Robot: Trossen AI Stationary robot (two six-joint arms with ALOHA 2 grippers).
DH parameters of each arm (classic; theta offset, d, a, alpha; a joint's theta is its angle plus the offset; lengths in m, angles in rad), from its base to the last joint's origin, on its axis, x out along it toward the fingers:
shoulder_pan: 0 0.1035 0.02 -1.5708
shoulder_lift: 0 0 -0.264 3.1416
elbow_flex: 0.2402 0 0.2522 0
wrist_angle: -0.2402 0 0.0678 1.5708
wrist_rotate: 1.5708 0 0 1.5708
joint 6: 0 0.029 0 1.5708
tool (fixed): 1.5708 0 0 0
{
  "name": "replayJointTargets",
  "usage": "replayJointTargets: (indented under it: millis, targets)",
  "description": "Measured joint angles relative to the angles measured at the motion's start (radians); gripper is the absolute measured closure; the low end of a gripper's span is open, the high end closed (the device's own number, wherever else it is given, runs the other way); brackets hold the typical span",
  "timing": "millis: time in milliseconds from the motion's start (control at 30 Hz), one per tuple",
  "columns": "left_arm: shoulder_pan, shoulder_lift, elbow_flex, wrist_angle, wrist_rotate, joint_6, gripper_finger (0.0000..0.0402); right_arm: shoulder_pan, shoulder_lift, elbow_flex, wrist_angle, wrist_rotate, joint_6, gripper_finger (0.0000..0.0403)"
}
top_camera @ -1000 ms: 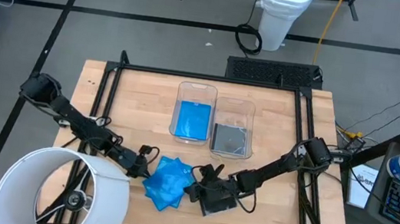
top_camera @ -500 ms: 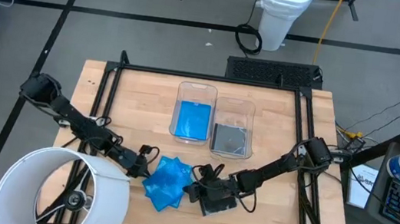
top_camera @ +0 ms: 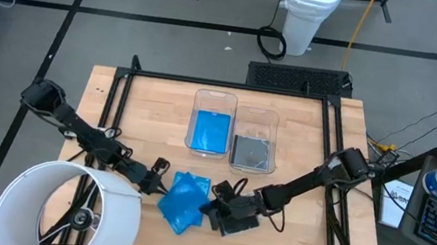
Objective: Pick & place jewel cases by type
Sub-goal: Put the blue CD case into the left transparent bin
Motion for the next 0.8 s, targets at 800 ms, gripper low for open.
replayJointTargets:
  millis: [800]
  targets:
    - [0.005,-0.275,0.0,-0.205,-0.246,0.106,0.0371,0.014,-0.451,0.001,-0.47,0.094,-0.522,0.0367]
